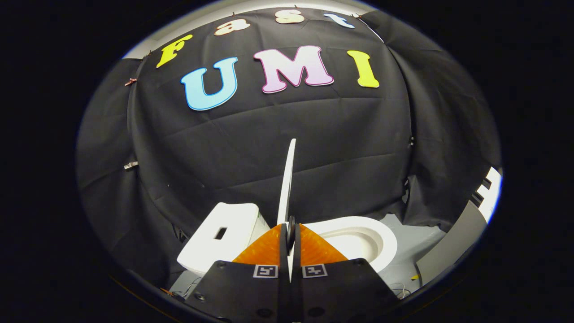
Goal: Open the toilet lid.
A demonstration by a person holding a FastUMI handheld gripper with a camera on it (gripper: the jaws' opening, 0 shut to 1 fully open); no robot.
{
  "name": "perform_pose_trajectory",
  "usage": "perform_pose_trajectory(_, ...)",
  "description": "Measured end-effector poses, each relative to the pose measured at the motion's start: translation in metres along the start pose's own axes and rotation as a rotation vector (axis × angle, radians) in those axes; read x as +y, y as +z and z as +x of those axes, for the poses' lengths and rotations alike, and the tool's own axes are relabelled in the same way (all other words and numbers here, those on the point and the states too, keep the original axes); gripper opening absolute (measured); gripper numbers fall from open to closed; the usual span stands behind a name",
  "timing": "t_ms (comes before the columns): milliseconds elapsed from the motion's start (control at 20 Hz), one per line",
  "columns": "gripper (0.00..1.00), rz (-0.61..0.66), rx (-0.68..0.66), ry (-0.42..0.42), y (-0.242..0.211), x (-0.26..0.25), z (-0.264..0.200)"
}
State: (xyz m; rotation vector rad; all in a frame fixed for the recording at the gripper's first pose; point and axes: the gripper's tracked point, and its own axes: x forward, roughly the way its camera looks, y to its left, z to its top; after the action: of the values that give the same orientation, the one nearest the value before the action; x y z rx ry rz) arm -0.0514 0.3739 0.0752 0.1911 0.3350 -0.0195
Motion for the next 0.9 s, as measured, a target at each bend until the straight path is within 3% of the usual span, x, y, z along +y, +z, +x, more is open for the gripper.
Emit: perform_pose_trajectory(900, 0.05, -0.192, -0.065, 0.001, -0.017, 0.113, 0.003)
